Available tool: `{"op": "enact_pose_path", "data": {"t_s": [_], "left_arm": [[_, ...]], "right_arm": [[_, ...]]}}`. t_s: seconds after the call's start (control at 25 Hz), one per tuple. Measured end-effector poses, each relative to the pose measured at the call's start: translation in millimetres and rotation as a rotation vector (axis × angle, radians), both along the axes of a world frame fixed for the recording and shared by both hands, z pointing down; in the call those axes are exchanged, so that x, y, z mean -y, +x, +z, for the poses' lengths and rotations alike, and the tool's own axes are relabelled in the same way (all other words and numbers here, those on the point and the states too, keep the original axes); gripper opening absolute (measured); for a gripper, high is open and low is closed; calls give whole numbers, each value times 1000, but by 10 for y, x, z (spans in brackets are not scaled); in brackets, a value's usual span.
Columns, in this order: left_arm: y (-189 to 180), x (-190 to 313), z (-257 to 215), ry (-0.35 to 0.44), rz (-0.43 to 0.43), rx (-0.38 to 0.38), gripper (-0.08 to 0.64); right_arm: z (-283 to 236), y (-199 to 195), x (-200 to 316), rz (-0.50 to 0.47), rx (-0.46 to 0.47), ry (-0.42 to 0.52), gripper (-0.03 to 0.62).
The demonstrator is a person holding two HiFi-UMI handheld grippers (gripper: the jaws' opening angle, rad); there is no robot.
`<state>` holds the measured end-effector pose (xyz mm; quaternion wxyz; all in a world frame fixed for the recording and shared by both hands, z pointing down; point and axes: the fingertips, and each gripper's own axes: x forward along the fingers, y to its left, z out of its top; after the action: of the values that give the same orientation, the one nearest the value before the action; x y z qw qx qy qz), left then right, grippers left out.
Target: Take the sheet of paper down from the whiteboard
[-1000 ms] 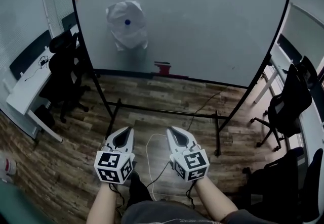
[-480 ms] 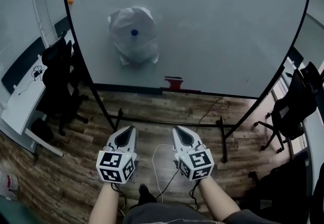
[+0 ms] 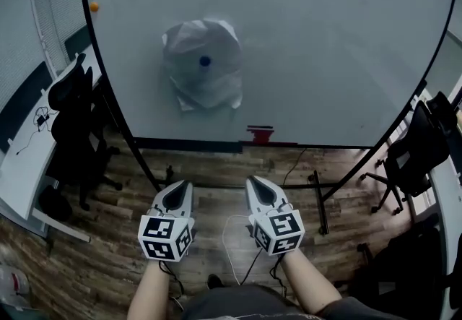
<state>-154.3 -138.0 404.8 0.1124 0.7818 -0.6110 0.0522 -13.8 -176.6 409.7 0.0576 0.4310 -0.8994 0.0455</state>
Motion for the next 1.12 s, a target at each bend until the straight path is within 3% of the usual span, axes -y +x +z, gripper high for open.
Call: {"op": "enact_pose_path", "data": {"t_s": [0.24,0.48,0.88,1.12], "left_arm": [[-318,292,-20,10,22,-5,14],[-382,583,-82,30,17,-24,14],[-548,1159,11,-23,-44,-3,14],[-620,1594,-55,-14,-86,-1,14]], "right_arm": [[26,-214,147,46,-9,-1,23],[-75,-248,396,61,-27,23,23],[-108,-564,1015,-26,-30,45,23],[-153,-729,1440,-89,-27,66,23]]}}
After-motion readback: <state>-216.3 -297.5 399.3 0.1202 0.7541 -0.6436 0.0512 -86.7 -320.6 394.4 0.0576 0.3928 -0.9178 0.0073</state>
